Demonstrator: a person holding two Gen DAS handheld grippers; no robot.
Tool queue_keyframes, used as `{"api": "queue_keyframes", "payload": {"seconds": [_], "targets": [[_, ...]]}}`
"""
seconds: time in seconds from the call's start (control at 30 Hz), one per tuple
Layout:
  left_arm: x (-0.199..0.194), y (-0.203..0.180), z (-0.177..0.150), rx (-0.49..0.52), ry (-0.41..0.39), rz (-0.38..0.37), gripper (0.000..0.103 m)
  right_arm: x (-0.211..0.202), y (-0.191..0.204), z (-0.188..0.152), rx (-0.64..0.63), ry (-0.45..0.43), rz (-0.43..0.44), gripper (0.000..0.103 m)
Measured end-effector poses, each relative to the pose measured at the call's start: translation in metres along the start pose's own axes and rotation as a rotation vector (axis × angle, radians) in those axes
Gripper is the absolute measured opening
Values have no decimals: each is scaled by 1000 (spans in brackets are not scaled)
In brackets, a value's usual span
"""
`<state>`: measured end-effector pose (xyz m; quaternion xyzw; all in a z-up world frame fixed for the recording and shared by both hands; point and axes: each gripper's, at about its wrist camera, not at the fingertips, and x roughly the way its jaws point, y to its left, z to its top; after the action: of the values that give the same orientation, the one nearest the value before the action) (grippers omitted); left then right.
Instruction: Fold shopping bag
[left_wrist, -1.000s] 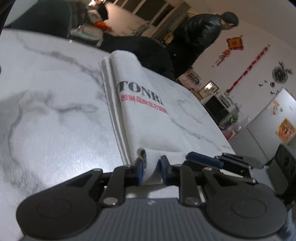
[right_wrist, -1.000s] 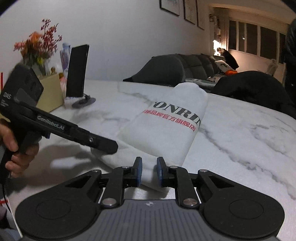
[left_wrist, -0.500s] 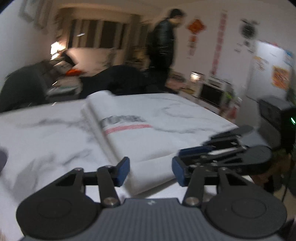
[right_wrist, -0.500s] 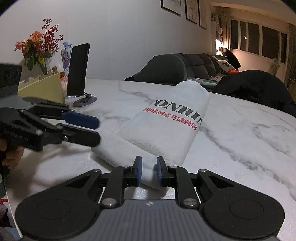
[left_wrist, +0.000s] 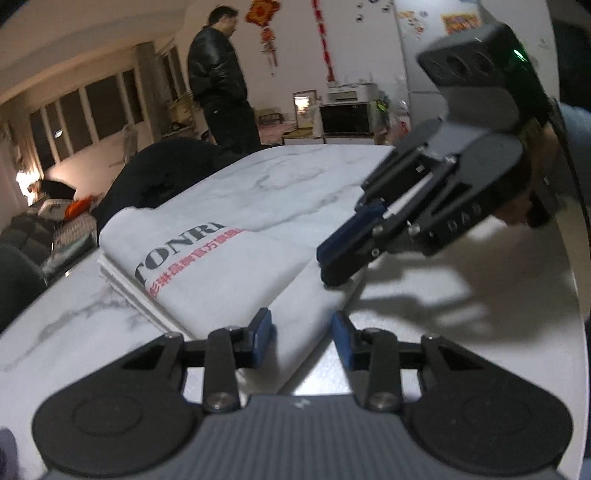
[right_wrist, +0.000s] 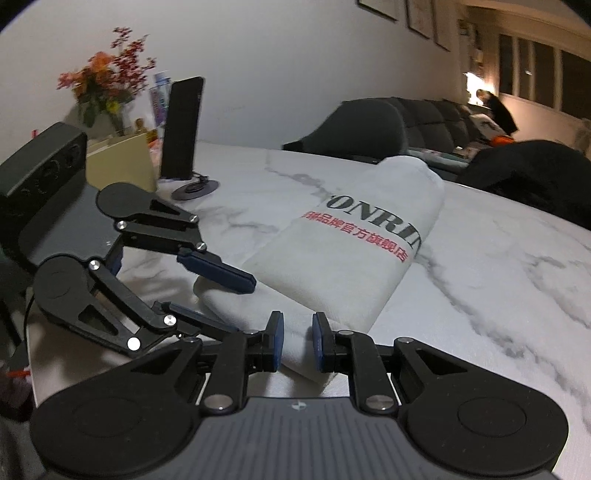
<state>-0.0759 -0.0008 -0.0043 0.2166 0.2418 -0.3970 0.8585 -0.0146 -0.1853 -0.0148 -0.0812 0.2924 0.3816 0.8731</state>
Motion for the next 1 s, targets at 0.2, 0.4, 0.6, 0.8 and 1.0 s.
{"api": "queue_keyframes", "payload": {"seconds": [0.2, 0.4, 0.6, 0.8, 1.0], "targets": [[4, 9, 6, 27, 32, -48, 33, -3, -4, -2, -137, -8, 89, 23], [5, 17, 7, 27, 47, -93, 33, -2, 6, -5, -305, 4, 96, 28], [5, 27, 3, -19, 27, -136, 33, -1, 2, -6, -358, 8, 132, 29], [4, 35, 1, -61, 15, -171, 33, 0, 6, -8, -452, 19, 159, 42], [4, 43, 1, -92, 12, -208, 33, 3, 2, -7, -453, 16, 173, 43]]}}
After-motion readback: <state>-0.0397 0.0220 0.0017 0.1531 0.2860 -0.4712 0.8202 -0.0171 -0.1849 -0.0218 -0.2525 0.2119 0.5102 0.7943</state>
